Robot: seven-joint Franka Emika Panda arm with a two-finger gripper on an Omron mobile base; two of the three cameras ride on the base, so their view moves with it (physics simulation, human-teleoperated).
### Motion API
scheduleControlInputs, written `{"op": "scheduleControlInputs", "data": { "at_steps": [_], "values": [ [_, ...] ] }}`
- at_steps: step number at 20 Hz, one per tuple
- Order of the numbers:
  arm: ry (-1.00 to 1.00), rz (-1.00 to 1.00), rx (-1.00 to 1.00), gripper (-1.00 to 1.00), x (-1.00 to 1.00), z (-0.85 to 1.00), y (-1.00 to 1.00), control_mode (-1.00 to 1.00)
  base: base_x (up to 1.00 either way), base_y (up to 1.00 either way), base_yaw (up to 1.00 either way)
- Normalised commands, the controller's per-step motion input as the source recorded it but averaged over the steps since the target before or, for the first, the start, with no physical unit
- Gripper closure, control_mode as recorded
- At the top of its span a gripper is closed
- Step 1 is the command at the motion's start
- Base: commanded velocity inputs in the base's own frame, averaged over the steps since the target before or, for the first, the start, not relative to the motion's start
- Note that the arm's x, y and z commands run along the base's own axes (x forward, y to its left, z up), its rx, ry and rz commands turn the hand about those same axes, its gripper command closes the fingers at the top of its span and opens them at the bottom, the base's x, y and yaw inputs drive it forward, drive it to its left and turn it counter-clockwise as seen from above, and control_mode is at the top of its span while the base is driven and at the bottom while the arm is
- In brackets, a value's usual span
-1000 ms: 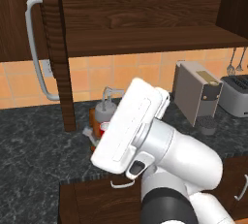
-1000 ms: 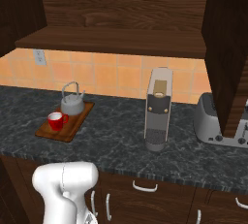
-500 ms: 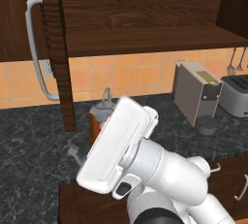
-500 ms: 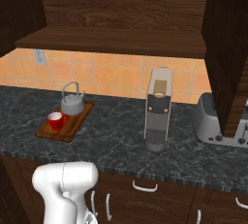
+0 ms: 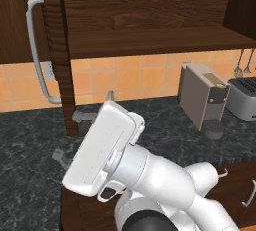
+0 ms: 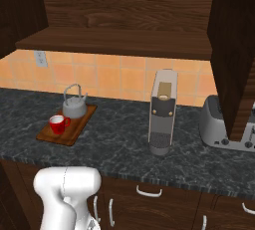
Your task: Pick the kettle from the counter and place it on the tray. Then pick the mug from the cabinet and place it on the tray. Then close the cabinet doors.
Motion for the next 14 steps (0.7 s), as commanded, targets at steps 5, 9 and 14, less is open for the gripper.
{"op": "scheduleControlInputs", "data": {
  "at_steps": [5,9,14],
  "values": [
    [0.0,-0.42,-0.01,-1.0,-0.19,0.0,0.33,-1.0,0.0,0.0,0.0],
    [0.01,-0.44,0.0,-1.0,-0.37,0.0,0.25,-1.0,0.0,0.0,0.0],
    [0.01,-0.37,-0.03,-1.0,-0.37,0.0,0.27,-1.0,0.0,0.0,0.0]
  ]
}}
